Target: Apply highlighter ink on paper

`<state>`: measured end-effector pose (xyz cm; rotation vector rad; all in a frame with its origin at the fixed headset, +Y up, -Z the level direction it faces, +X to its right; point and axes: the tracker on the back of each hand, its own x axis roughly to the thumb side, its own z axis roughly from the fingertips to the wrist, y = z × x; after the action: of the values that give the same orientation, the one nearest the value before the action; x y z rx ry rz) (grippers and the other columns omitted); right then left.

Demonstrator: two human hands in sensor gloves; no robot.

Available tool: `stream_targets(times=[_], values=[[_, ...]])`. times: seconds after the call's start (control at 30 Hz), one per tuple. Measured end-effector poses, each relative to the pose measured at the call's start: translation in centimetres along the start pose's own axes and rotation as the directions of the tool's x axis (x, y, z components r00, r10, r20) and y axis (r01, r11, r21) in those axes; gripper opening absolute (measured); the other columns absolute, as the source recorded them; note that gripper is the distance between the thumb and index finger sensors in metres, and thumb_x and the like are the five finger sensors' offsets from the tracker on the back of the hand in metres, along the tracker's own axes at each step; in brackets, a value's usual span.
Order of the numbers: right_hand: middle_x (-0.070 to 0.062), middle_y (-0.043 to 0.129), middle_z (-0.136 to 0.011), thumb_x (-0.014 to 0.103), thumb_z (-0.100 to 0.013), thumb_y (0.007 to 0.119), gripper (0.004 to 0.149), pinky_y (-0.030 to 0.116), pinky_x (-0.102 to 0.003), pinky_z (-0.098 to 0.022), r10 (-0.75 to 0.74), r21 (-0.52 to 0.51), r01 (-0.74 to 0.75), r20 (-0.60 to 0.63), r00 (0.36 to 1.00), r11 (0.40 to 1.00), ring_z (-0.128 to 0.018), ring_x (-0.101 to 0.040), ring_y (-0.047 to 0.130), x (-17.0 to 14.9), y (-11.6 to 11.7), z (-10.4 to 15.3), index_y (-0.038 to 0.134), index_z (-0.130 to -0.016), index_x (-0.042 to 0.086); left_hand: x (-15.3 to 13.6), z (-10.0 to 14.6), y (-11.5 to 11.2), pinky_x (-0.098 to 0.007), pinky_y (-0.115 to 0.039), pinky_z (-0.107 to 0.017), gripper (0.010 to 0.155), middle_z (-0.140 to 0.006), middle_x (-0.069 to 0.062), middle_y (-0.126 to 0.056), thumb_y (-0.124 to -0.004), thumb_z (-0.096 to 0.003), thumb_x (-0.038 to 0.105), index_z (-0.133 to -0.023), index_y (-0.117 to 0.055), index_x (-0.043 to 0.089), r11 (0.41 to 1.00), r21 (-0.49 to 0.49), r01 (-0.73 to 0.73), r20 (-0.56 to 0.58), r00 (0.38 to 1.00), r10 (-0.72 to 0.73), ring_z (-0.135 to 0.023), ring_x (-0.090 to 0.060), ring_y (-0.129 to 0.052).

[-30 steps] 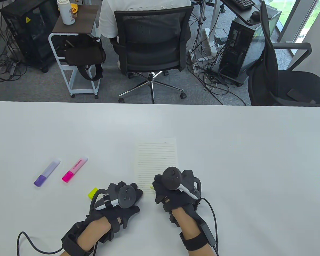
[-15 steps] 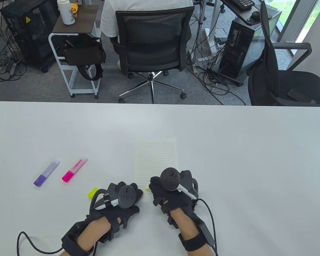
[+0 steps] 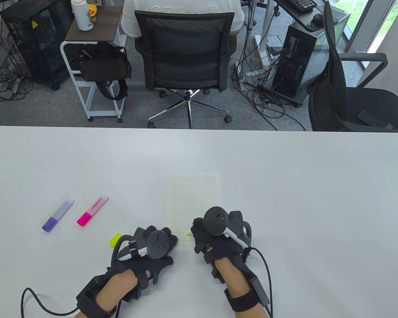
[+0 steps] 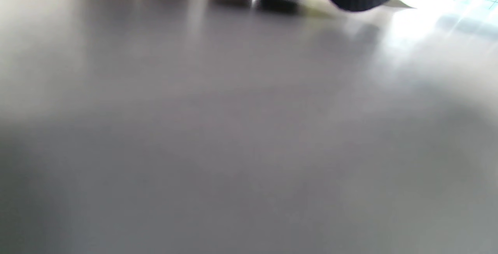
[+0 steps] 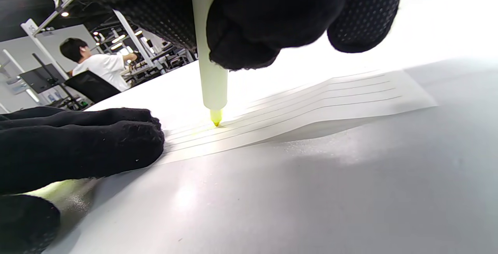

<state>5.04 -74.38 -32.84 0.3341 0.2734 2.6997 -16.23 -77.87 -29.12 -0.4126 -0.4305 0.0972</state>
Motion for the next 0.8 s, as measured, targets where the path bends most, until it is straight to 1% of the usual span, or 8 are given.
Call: stream_targets(times=[0.1,0.17,0.3,0.4,0.53,0.7,0.8], values=[[-0.012,0.093,-0.061,0.040,-0.061,0.078,0.040,0.072,-0.057,-0.062,-0.054,-0.005,0.055,0.028,0.998,0.999,-0.035,-0.023,0.091,0.0,0.2,-0.1,0.078,-0.095,0.019,0.0,0.0,0.0,-0.067,-0.034,-0.074,0.068,-0.118,0.004,-0.032,-0.065,-0.0474,0.055,-0.109,-0.042,0.036,1.000,0.000,0.000,0.000,1.000,0.000,-0.108,-0.044,-0.035],[-0.012,0.092,-0.063,0.040,-0.061,0.077,0.041,0.072,-0.056,-0.062,-0.039,-0.018,0.040,0.034,0.999,0.999,-0.036,-0.023,0.091,0.1,0.3,-0.1,0.077,-0.096,0.019,0.0,0.0,0.0,-0.067,-0.034,-0.074,0.068,-0.118,0.005,-0.032,-0.065,-0.0475,0.055,-0.109,-0.042,0.036,1.000,0.000,0.000,0.000,1.000,0.000,-0.108,-0.044,-0.035],[-0.012,0.091,-0.065,0.041,-0.062,0.076,0.041,0.071,-0.057,-0.063,-0.036,-0.013,0.036,0.045,0.998,0.999,-0.039,-0.023,0.091,0.5,0.8,-0.2,0.075,-0.098,0.021,0.0,0.0,0.0,-0.067,-0.034,-0.074,0.068,-0.118,0.004,-0.032,-0.065,-0.0475,0.055,-0.109,-0.042,0.036,1.000,0.000,0.000,0.000,1.000,0.000,-0.108,-0.044,-0.035],[-0.012,0.091,-0.066,0.041,-0.062,0.076,0.041,0.071,-0.057,-0.063,-0.017,0.012,0.016,0.033,0.999,1.000,-0.039,-0.023,0.091,0.6,1.2,-0.4,0.074,-0.098,0.021,0.0,0.0,0.0,-0.067,-0.034,-0.074,0.068,-0.118,0.004,-0.032,-0.065,-0.0475,0.055,-0.109,-0.042,0.036,1.000,0.000,0.000,0.000,1.000,0.000,-0.108,-0.044,-0.035],[-0.012,0.092,-0.064,0.041,-0.062,0.077,0.041,0.072,-0.056,-0.062,0.004,-0.011,-0.004,-0.016,1.000,1.000,-0.037,-0.023,0.091,0.3,0.7,-0.3,0.076,-0.097,0.020,0.0,0.0,0.0,-0.067,-0.034,-0.074,0.068,-0.118,0.004,-0.032,-0.066,-0.0474,0.055,-0.109,-0.042,0.036,1.000,0.000,0.000,0.000,1.000,0.000,-0.108,-0.044,-0.035],[-0.012,0.091,-0.065,0.041,-0.062,0.076,0.041,0.072,-0.056,-0.062,-0.026,-0.004,0.026,0.006,1.000,1.000,-0.039,-0.023,0.091,0.5,1.2,-0.4,0.075,-0.098,0.020,0.0,0.0,0.0,-0.067,-0.034,-0.074,0.068,-0.118,0.004,-0.032,-0.066,-0.0475,0.054,-0.109,-0.042,0.036,1.000,0.000,0.000,0.000,1.000,0.000,-0.108,-0.044,-0.035],[-0.011,0.091,-0.065,0.041,-0.062,0.076,0.041,0.072,-0.056,-0.062,-0.012,-0.007,0.012,-0.012,1.000,1.000,-0.038,-0.023,0.091,0.5,1.1,-0.4,0.075,-0.098,0.020,0.0,0.0,0.0,-0.067,-0.034,-0.074,0.068,-0.118,0.004,-0.032,-0.066,-0.0475,0.054,-0.109,-0.042,0.036,1.000,-0.010,0.001,0.001,1.000,-0.001,-0.108,-0.044,-0.035]])
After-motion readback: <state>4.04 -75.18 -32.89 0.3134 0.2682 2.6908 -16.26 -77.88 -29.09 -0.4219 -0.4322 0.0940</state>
